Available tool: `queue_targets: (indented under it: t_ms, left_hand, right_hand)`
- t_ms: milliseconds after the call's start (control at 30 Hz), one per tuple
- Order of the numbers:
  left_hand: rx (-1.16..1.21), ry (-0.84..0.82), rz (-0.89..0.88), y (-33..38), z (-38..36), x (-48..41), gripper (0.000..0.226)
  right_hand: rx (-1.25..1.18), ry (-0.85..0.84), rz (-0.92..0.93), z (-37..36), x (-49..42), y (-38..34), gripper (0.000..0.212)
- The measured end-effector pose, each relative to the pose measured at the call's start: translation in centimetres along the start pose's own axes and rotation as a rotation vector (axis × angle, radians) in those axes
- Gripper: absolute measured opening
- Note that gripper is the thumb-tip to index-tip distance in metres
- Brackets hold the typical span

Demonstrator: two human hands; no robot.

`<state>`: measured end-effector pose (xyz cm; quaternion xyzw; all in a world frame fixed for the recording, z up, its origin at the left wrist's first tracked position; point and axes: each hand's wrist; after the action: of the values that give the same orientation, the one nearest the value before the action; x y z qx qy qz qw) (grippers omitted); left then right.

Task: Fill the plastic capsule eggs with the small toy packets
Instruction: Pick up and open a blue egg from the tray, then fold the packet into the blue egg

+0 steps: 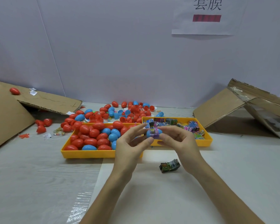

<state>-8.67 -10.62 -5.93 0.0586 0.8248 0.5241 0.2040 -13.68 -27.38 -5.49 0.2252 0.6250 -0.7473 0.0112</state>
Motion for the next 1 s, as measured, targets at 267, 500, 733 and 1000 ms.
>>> queue_targets:
  t_ms: [267,500,733,1000]
  left_hand:
    - [-1.006,-0.535,-0.259,-2.4,-0.6,1.3,0.033]
    - [-0.981,-0.552,-0.192,-3.6,-0.6,1.4,0.021]
    - [-0.875,-0.489,-0.256,-3.4,-0.7,1.3,0.027]
    - [-0.787,-0.241,-0.465,-3.0,-0.7,1.2,0.042]
  right_hand:
    - [-0.416,0.177,-0.367,3.5,-1.5,0.0,0.033]
    - [-0.512,0.192,-0.519,8.8,-5.4,-2.1,0.026]
    - [-0.441,0.519,-0.377,14.5,-9.1,-4.1,0.018]
    - [0.186,-0.041,-0.319,4.2,-1.6,0.6,0.030]
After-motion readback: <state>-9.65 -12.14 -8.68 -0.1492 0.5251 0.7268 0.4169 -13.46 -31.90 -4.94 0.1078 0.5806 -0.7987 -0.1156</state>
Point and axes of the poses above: each hand's wrist, its own x-axis away from the middle knuckle, its own z-axis out of the back of the hand, y = z × x, and after that the axes turned 12 degrees about x, right-handed
